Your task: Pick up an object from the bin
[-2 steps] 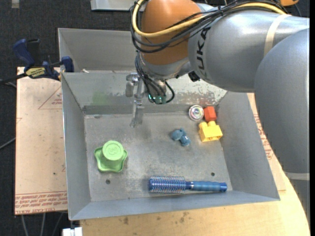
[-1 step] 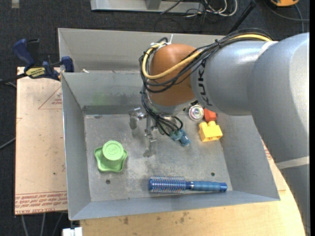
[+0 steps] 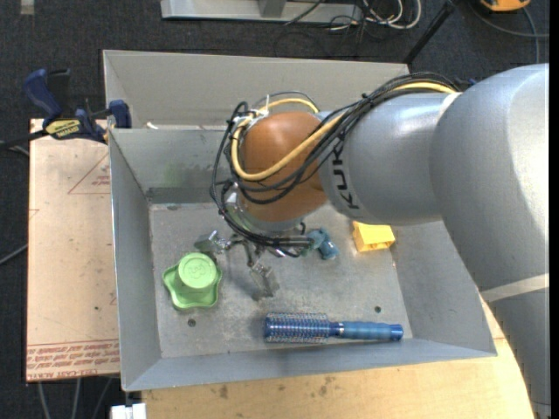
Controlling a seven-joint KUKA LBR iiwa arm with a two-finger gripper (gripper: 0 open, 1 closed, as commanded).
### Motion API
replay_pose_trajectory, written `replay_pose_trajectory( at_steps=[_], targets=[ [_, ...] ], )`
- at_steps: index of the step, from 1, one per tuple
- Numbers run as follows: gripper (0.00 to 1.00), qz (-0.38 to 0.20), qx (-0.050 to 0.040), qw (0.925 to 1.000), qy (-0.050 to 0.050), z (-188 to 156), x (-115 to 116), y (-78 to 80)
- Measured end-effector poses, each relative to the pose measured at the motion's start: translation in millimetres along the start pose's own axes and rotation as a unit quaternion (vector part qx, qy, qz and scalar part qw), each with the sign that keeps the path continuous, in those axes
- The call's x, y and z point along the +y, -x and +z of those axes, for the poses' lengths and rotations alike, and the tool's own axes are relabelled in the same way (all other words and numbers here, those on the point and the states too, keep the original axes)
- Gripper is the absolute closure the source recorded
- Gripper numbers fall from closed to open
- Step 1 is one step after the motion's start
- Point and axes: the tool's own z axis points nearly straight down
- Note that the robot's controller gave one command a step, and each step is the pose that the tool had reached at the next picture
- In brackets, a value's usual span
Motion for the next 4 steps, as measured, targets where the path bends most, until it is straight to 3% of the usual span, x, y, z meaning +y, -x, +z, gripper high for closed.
replay_pose_trajectory(
  at_steps=[1,2,3,4],
  targets=[
    [0.0,-0.23,-0.0006,0.9732,0.0,0,52,14.4],
    [0.0,-0.603,-0.014,0.7968,-0.027,-21,89,-6.8],
    [1.0,-0.607,-0.0012,0.7947,0.0,-9,101,-19.7],
    [1.0,-0.627,-0.0008,0.779,-0.004,-177,37,-34.3]
  ],
)
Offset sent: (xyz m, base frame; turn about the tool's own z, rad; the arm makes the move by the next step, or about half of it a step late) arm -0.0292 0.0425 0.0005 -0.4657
